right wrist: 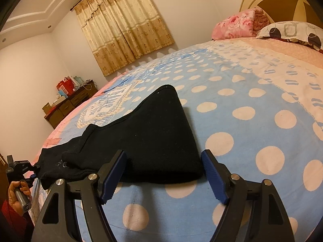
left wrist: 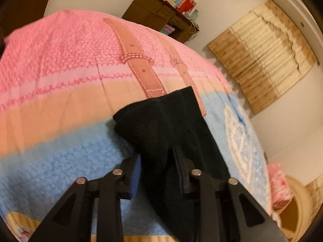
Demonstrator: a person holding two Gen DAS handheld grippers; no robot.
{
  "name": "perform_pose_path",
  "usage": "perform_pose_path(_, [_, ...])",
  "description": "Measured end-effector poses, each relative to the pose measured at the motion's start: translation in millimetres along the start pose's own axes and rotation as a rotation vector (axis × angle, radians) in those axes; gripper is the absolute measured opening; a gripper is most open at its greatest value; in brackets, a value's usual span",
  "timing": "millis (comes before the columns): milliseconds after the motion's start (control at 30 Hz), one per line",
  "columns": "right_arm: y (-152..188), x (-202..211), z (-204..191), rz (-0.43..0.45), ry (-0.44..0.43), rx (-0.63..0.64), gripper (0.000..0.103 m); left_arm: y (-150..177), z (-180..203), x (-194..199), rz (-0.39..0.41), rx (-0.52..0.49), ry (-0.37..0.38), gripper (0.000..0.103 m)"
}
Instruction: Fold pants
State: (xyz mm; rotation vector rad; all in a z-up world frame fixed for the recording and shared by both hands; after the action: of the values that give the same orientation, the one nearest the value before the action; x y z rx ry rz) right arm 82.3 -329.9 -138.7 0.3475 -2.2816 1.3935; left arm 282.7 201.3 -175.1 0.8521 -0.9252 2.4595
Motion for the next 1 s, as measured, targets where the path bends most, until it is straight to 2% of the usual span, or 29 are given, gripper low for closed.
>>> perform_pose_path(133, [0, -1, 1, -0.003, 0.004, 0.007, 0.079, -1, 12, -5, 0.006, -0.063, -0.032, 0.034])
perform_pose_path(167, [0, -1, 1, -0.003, 0.005, 0.009, 0.079, 0, 17, -6, 0.004, -0.094, -0.039, 0.015])
perform_pose_path(300, [1, -1, 1, -0.003, 0.005, 0.009, 0.079, 3, 28, -3, 0.013, -0.17, -0.062, 0.014])
perform_pose_path(433, [0, 0, 1, -0.011, -0.001, 0.002, 0.079, -1, 37, 1, 0.02, -0.199, -0.076, 0.014])
perform_pose_path(500, [-4, 6, 4, -0.021, -0.024, -0.035, 0.079, -5, 52, 8, 0.031, -0.229, -0.059, 0.014])
perform_pose_path(567, [-6, 18, 11, 0.005, -0.025, -0.087, 0.079, -7, 69, 16, 0.055, -0.276, -0.04, 0.014])
perform_pose_path(667, [-5, 35, 22, 0.015, -0.027, -0.131, 0.079, 3, 114, 30, 0.091, -0.394, -0.004, 0.014])
perform_pose_path(800, [-3, 53, 39, 0.021, -0.005, -0.164, 0.079, 42, 181, 48, 0.104, -0.562, 0.094, 0.014])
perform_pose_path(1000, [-1, 77, 67, 0.032, 0.023, -0.225, 0.079, 150, 276, 79, 0.106, -0.865, 0.275, 0.014])
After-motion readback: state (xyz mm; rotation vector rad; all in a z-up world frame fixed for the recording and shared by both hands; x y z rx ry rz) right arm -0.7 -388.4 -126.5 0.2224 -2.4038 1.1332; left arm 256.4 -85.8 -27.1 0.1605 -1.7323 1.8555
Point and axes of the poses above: each gripper's, at about its wrist camera, not at the fingertips, and x roughly against the way its jaws point, z to its right, y to its underside, the point moved 6 cm from there along -x, roughly the way its jaws point, and after that the axes turned 3 degrees about -y, right-handed, at the moved point
